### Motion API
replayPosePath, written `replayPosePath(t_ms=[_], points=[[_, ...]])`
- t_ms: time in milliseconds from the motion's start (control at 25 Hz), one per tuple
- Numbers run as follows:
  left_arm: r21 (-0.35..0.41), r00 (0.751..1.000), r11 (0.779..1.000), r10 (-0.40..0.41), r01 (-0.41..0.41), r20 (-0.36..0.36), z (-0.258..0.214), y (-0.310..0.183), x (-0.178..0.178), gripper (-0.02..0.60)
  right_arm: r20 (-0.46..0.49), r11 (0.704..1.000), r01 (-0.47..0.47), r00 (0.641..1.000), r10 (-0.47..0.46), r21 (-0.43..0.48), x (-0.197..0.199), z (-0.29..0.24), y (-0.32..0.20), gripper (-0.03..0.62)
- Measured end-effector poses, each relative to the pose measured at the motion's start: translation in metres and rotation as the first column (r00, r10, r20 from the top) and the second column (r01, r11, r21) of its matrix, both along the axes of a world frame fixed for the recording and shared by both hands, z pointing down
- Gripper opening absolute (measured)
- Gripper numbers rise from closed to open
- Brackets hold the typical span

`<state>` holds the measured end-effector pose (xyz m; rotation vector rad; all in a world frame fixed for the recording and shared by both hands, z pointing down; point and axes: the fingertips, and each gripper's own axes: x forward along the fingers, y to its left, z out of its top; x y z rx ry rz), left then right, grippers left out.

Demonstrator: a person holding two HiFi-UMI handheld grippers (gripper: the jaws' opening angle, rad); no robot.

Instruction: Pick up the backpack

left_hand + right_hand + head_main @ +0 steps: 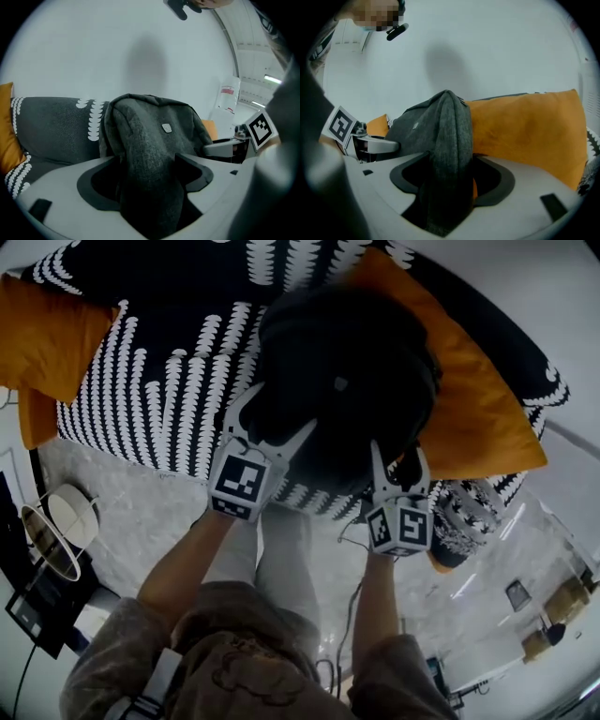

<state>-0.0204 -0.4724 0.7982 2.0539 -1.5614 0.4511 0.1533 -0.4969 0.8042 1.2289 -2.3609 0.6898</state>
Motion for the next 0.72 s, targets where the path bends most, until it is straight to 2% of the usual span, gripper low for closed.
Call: replayPosePath(t_ms=[160,240,320,400,520,720], points=[[-0.045,1.0,0.999,0.01,-0.009,0.011,0.002,0.003,0.003,0.312,0.001,1.0,0.01,1.0,-0.01,-0.025,-0.006,0.001,0.003,0.247],[-0.075,1.0,0.997,0.005,-0.004,0.016,-0.001,0.004,0.004,0.276,0.018,0.999,0.005,1.0,-0.005,-0.043,-0.01,-0.002,0.007,0.189],[-0.1,1.0,0.995,0.0,0.001,0.013,-0.008,0.007,0.006,0.225,0.032,0.999,0.015,0.999,-0.013,-0.053,-0.013,-0.01,0.014,0.12],[-0.113,1.0,0.994,0.001,0.0,0.006,-0.017,0.011,0.007,0.159,0.044,0.998,0.024,0.999,-0.022,-0.053,-0.016,-0.019,0.021,0.084],[-0.096,1.0,0.995,0.015,-0.013,0.011,-0.035,0.017,0.007,0.091,0.074,0.999,0.026,0.997,-0.023,-0.042,-0.022,-0.037,0.028,0.067],[-0.007,0.999,0.999,0.031,-0.031,0.029,-0.1,0.009,0.002,0.072,0.122,0.999,0.025,0.992,-0.03,0.046,-0.028,-0.103,0.023,0.061]])
